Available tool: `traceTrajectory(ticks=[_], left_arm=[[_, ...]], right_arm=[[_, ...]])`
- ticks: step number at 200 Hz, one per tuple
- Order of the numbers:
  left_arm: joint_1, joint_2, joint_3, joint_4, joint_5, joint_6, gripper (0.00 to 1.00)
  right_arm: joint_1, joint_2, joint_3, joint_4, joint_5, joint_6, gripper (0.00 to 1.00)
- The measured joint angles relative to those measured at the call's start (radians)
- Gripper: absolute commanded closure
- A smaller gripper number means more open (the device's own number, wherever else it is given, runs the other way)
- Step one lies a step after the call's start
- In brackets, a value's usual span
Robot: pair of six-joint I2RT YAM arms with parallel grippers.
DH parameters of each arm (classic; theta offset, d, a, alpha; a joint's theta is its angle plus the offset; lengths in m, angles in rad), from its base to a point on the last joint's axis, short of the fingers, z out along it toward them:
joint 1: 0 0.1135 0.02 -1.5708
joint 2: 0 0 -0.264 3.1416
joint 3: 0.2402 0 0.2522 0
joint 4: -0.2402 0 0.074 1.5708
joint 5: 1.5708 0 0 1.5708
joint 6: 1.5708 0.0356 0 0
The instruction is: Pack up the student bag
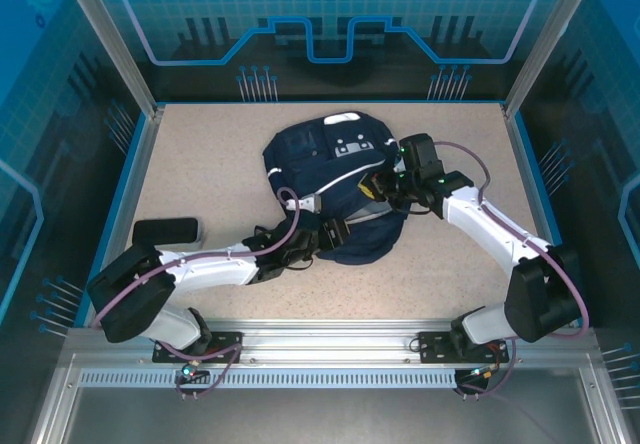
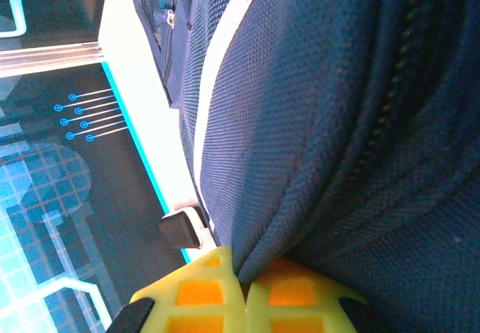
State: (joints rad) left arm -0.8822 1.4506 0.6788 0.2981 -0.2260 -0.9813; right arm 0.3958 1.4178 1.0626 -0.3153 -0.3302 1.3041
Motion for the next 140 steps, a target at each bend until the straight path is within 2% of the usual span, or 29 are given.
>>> traceTrajectory(ticks=[23, 48, 140], left_arm=[[-0.005, 0.008, 0.023, -0.048, -0.051, -0.068, 0.6], [-0.011, 0.01, 0.026, -0.064, -0.072, -0.098, 0.69], [-0.013, -0.003, 0.004, -0.03, -0.073, 0.012, 1.0]], right_arm=[[0.011, 0.0, 0.0, 0.005, 0.0, 0.007, 1.0], [0.017, 0.0, 0.0, 0.008, 0.001, 0.01, 1.0], [0.017, 0.002, 0.026, -0.017, 0.033, 0.004, 1.0]])
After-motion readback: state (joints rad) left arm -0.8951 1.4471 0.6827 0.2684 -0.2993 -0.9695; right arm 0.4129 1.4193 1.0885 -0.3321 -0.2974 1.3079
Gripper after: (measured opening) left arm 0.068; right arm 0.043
